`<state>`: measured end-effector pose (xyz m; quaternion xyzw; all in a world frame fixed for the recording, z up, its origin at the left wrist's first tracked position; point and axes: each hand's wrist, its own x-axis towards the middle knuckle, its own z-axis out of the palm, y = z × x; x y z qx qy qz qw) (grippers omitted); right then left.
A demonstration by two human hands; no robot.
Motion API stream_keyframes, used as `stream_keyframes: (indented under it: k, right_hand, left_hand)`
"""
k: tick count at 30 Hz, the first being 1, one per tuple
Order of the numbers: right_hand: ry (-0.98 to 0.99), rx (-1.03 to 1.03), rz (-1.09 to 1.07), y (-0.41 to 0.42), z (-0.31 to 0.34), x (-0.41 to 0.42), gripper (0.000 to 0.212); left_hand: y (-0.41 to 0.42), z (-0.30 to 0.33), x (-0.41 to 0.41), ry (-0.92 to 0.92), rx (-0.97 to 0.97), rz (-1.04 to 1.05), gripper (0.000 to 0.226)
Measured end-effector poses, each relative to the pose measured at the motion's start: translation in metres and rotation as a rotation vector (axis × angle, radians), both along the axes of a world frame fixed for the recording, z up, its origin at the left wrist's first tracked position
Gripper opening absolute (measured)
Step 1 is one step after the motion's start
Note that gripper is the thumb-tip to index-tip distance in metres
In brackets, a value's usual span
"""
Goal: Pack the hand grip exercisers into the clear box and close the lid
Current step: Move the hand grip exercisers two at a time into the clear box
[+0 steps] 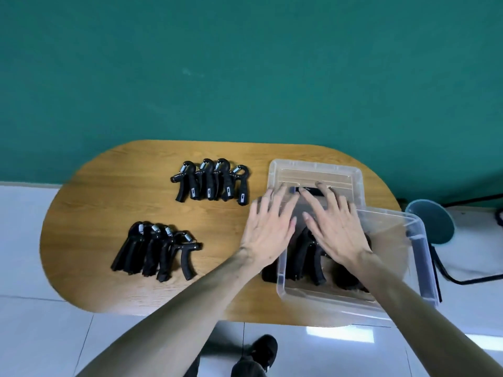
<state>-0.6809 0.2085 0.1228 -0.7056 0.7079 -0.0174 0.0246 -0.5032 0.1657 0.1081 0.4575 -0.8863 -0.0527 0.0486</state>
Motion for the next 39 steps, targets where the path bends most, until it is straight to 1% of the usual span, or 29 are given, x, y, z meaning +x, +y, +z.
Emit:
stream_keyframes:
  k: [6, 11, 14, 18, 23, 30, 39]
  right_hand:
    - [-0.004, 0.072, 0.035, -0.038, -0.003, 0.093, 0.06]
    - [-0.007, 0.131, 0.07, -0.067, -0.02, 0.174, 0.06]
    - [0.006, 0.177, 0.087, -0.08, -0.032, 0.217, 0.061]
    - [0.017, 0.229, 0.101, -0.096, -0.046, 0.258, 0.062]
    - [0.028, 0.278, 0.106, -0.121, -0.065, 0.291, 0.062]
    - [0.023, 0.308, 0.104, -0.167, -0.114, 0.328, 0.062]
    - [0.021, 0.284, 0.054, -0.22, -0.165, 0.348, 0.063]
  left_hand:
    - [-0.028, -0.003, 0.098, -0.03, 0.058, 0.076, 0.056]
    - [-0.044, -0.015, 0.189, -0.098, 0.123, 0.174, 0.058]
    - [-0.05, -0.026, 0.242, -0.108, 0.158, 0.218, 0.057]
    - [-0.056, -0.04, 0.289, -0.129, 0.209, 0.256, 0.056]
    - [-0.07, -0.062, 0.332, -0.123, 0.324, 0.307, 0.057]
    - [-0.074, -0.125, 0.379, -0.153, 0.455, 0.341, 0.063]
    - [-0.075, -0.175, 0.386, 0.052, 0.496, 0.314, 0.067]
